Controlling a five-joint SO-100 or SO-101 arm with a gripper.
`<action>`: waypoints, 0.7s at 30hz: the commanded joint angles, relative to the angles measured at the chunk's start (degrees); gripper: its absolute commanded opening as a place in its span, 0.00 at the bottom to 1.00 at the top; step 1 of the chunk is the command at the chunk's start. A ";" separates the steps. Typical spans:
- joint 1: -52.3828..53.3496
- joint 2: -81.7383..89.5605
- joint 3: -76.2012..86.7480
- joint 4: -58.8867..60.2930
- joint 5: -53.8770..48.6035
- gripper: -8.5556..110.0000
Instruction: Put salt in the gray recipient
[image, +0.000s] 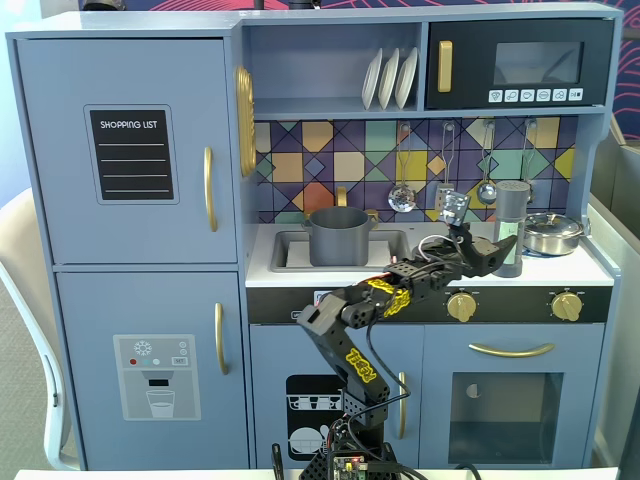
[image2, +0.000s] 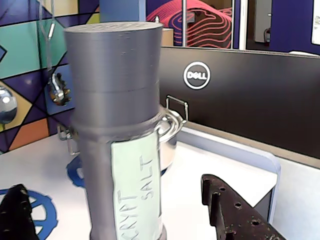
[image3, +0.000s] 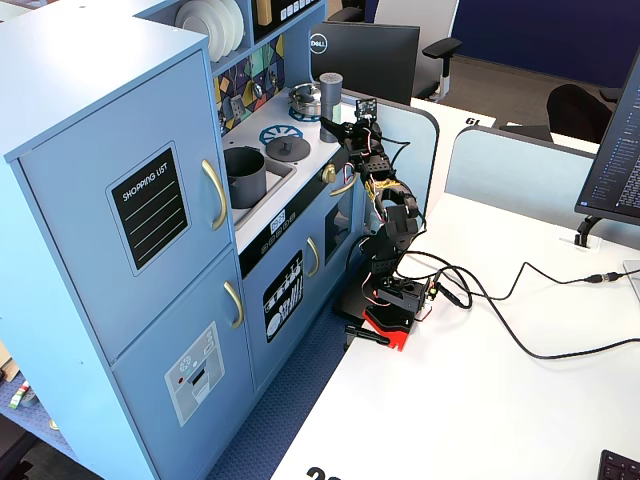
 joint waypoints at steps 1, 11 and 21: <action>0.97 -3.60 -7.56 -1.93 1.23 0.52; 0.88 -11.95 -15.56 -2.37 -0.70 0.57; -0.62 -22.15 -24.43 -2.64 -2.46 0.54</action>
